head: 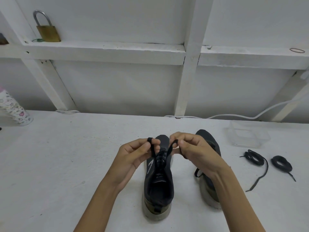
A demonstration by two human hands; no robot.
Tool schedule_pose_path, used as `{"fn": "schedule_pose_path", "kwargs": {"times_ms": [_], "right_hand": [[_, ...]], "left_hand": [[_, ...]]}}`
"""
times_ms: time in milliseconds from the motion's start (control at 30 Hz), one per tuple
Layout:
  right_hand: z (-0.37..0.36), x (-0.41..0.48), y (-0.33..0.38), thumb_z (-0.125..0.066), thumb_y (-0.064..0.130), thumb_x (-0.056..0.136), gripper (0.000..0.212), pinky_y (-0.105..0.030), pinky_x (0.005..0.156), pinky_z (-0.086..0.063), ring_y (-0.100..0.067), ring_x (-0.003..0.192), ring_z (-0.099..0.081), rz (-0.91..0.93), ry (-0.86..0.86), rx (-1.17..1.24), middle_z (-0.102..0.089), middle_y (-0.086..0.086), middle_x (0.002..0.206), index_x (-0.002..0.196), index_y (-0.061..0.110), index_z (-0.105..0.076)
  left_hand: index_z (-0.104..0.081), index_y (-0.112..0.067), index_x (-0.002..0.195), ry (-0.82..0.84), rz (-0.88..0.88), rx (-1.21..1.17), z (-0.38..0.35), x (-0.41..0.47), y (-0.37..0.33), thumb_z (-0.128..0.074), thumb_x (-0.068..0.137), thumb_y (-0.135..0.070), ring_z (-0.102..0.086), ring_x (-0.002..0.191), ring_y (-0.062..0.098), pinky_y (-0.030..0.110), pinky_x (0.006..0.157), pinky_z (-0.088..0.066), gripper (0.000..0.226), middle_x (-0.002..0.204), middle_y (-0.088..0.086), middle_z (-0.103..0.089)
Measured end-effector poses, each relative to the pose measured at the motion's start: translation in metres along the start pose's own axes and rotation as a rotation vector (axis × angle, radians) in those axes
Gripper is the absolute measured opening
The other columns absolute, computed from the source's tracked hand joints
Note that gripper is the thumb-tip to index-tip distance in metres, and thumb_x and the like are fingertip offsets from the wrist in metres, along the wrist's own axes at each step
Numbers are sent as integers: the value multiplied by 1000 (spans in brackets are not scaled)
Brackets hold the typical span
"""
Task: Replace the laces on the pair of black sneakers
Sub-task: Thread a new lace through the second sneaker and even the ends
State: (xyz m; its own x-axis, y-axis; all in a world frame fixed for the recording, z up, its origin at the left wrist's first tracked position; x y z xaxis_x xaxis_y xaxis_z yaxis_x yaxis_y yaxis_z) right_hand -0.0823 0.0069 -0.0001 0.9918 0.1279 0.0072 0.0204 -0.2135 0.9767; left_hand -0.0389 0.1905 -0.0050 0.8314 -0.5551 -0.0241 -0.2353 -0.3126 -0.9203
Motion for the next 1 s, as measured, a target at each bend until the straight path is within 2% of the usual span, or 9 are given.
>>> {"fn": "schedule_pose_path", "kwargs": {"times_ms": [67,133,267,367,500,733,800,900,1000], "right_hand": [[-11,5,0,-81,53,71,44,-29,87,-47,-24,93,-57,2,-24,40,-65,-4,104,83,11,-73],[-21,8,0,-80,51,72,45,-37,95,-45,-27,101,-58,15,-9,70,-66,-7,108,89,11,-73],[-34,6,5,-78,45,76,37,-48,97,-44,-34,98,-59,48,14,106,-67,-12,93,93,12,-74],[-35,5,2,-77,46,78,39,-47,85,-42,-30,82,-54,42,-11,87,-60,-22,86,94,11,-75],[-33,1,-8,-69,35,87,30,-30,71,-39,-24,73,-43,20,-40,28,-51,-23,92,106,13,-75],[-30,-2,-12,-56,5,94,33,-26,71,-40,-24,75,-44,20,-66,-93,-48,-11,93,122,16,-70],[-30,-3,-12,-55,-5,94,35,-23,69,-42,-21,72,-45,19,-97,-96,-50,-1,85,119,13,-72],[-35,-4,-9,-61,-10,88,29,-22,68,-47,-17,67,-55,30,-96,-117,-59,-3,75,100,12,-76],[-35,-2,-9,-70,-13,79,27,-25,63,-52,-25,66,-62,12,-138,-87,-64,-9,76,97,4,-60]], "left_hand": [[-76,-11,92,-43,-24,23,-3,0,0,-84,66,-49,-66,86,21,32,84,-54,48,94,9,-70],[-75,-15,83,-89,-60,64,-6,-2,-1,-83,62,-55,-64,76,17,28,76,-53,46,85,5,-69],[-73,-19,76,-140,-135,178,-7,-7,-8,-71,72,-46,-60,72,15,25,73,-51,27,74,3,-66],[-72,-18,82,-135,-148,182,-7,-8,-8,-68,76,-42,-63,76,18,29,77,-53,24,83,6,-70],[-72,-21,94,-116,-129,169,-8,-9,-3,-68,83,-28,-64,80,17,34,81,-53,14,90,5,-71],[-66,-30,113,-100,-66,229,-7,-11,8,-65,91,-14,-65,77,19,27,80,-52,28,83,10,-67],[-64,-31,119,-88,-57,275,-6,-12,11,-59,93,-7,-65,78,19,26,80,-52,35,84,11,-67],[-65,-26,122,-94,-52,273,-8,-12,13,-56,94,-2,-67,86,24,30,82,-55,38,102,13,-70],[-70,-18,115,-140,-54,291,-7,-11,14,-56,90,8,-68,92,19,25,76,-54,39,104,7,-73]]}}
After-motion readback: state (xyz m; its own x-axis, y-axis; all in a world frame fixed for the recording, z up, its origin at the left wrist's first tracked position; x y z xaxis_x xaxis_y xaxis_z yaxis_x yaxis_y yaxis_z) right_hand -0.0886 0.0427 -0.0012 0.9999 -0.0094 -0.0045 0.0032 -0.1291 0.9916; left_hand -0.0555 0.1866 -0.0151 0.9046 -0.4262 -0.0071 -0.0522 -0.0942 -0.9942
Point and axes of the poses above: each hand's wrist, its own x-axis towards the middle knuckle, its own z-axis out of the back of the hand, y = z × x, the point moved 4 cm from there along x, towards the middle knuckle
